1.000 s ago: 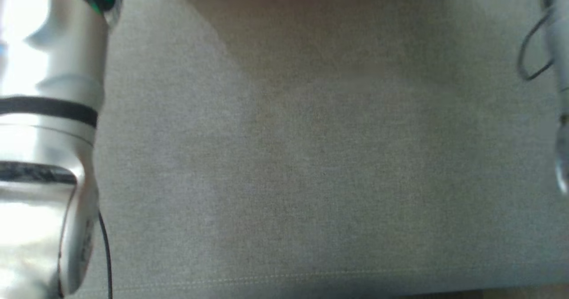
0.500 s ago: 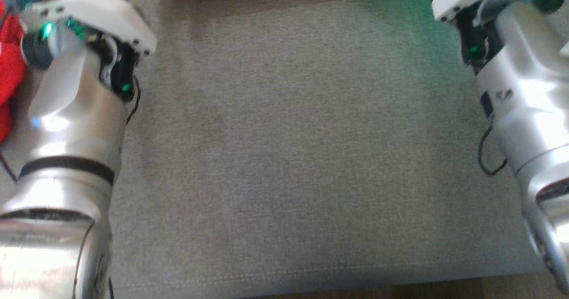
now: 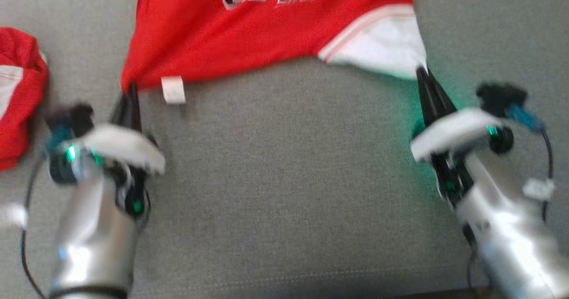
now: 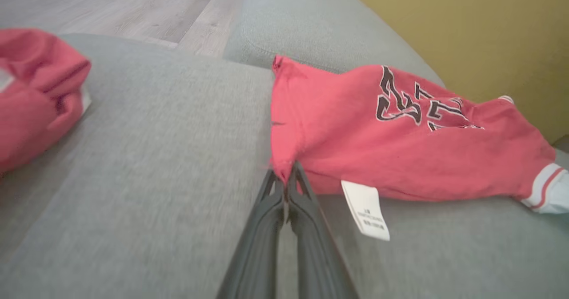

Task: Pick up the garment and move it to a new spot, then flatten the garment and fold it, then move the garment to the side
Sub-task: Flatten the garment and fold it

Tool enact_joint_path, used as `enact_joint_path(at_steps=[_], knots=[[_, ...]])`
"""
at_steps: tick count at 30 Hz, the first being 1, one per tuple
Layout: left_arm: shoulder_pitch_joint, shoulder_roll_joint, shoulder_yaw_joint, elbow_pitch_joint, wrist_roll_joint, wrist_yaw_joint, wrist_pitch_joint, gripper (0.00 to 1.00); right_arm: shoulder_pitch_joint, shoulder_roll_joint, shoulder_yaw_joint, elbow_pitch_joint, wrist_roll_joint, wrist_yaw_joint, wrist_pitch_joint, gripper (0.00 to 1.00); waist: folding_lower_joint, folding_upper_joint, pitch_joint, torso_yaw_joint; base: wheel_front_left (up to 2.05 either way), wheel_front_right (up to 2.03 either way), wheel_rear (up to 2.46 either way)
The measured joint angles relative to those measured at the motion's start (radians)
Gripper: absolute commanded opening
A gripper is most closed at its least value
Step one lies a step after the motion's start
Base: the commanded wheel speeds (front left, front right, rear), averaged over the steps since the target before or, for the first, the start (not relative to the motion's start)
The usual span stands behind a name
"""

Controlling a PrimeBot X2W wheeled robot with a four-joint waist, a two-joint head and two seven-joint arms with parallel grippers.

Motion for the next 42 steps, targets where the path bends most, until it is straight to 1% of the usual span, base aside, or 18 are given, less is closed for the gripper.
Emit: enact_joint_path(at_steps=[4, 7, 9, 12, 14, 17, 20, 22, 26, 31, 38, 42], knots=[[0.172, -0.008, 0.002, -0.145, 0.027, 0.004, 0.0, 0.0, 0.205, -0.036, -0.096, -0.177, -0.024, 0.0, 0.0, 0.0, 0.0, 0.0, -0.046, 0.009, 0.0, 0.0, 0.0], [0.292, -0.007, 0.005, -0.244, 0.043, 0.011, 0.0, 0.0, 0.383, -0.04, -0.172, -0.311, -0.063, 0.0, 0.001, 0.0, 0.0, 0.0, -0.08, 0.015, 0.0, 0.0, 0.0], [0.367, -0.006, 0.007, -0.302, 0.043, 0.021, 0.0, 0.0, 0.498, -0.037, -0.224, -0.414, -0.089, 0.0, 0.032, 0.0, 0.0, 0.0, -0.102, 0.018, 0.0, 0.0, 0.0], [0.463, 0.0, 0.013, -0.393, 0.043, 0.036, 0.013, 0.0, 0.645, -0.011, -0.304, -0.58, -0.138, 0.0, 0.13, 0.0, 0.0, 0.0, -0.13, 0.018, 0.0, 0.0, 0.0], [0.515, 0.006, 0.016, -0.465, 0.043, 0.053, 0.041, 0.0, 0.736, 0.026, -0.354, -0.694, -0.169, 0.0, 0.213, 0.0, -0.0001, 0.0, -0.148, 0.016, 0.0, 0.0, 0.0], [0.587, 0.02, 0.025, -0.565, 0.043, 0.079, 0.087, 0.0, 0.868, 0.077, -0.4, -0.848, -0.212, 0.0, 0.335, 0.0, -0.0001, 0.0, -0.17, 0.012, 0.0, 0.0, 0.0], [0.67, 0.027, 0.03, -0.66, 0.042, 0.106, 0.137, 0.0, 0.976, 0.109, -0.439, -0.969, -0.242, 0.0, 0.443, 0.0, -0.0001, 0.0, -0.19, 0.003, 0.0, 0.0, 0.0], [0.724, 0.028, 0.031, -0.713, 0.041, 0.119, 0.165, 0.0, 1.032, 0.12, -0.454, -1.033, -0.249, 0.0, 0.504, 0.0, -0.0001, 0.0, -0.201, -0.004, 0.0, 0.0, 0.0], [0.804, 0.035, 0.038, -0.8, 0.037, 0.144, 0.214, 0.0, 1.099, 0.138, -0.47, -1.119, -0.257, 0.0, 0.595, 0.0, -0.0001, 0.0, -0.225, -0.015, 0.0, 0.0, 0.0], [0.877, 0.045, 0.049, -0.881, 0.037, 0.169, 0.268, 0.0, 1.169, 0.139, -0.494, -1.185, -0.261, 0.0, 0.672, 0.0, -0.0001, 0.0, -0.256, -0.021, 0.0, 0.0, 0.0], [0.9, 0.058, 0.043, -0.916, 0.037, 0.176, 0.334, 0.0, 1.176, 0.141, -0.519, -1.188, -0.247, 0.0, 0.681, 0.0, -0.0001, 0.0, -0.264, -0.017, 0.0, 0.0, 0.0], [0.895, 0.07, 0.03, -0.914, 0.018, 0.174, 0.386, 0.0, 1.129, 0.141, -0.518, -1.155, -0.261, 0.0, 0.697, 0.0, -0.0001, 0.0, -0.257, -0.011, 0.0, 0.0, 0.0]])
